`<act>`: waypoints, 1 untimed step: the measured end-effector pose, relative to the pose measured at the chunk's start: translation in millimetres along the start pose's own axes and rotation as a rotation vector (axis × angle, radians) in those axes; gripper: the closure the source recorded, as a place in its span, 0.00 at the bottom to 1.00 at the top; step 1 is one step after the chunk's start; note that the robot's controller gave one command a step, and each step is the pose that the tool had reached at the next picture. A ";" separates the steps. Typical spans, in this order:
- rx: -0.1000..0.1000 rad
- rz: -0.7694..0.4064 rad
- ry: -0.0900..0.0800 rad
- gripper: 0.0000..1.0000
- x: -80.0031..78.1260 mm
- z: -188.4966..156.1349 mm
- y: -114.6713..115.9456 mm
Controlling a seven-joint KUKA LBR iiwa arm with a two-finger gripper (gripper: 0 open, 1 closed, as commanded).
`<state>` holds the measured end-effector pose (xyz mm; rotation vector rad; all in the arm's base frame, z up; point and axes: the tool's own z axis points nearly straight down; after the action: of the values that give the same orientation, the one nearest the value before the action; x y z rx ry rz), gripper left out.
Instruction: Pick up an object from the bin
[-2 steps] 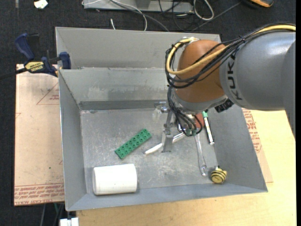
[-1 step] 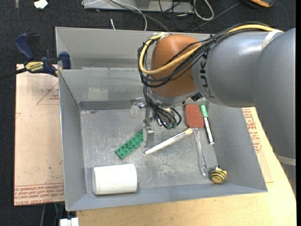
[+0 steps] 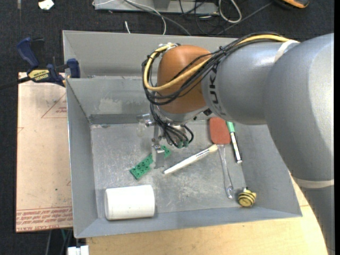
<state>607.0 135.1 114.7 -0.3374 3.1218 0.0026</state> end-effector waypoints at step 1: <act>-0.002 -0.235 -0.008 0.00 -6.2 -23.0 6.6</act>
Offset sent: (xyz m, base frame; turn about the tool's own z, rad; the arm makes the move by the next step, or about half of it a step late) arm -0.0013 -0.0049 -0.0447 -0.2641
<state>611.6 142.8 137.8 -0.7000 3.0533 0.0062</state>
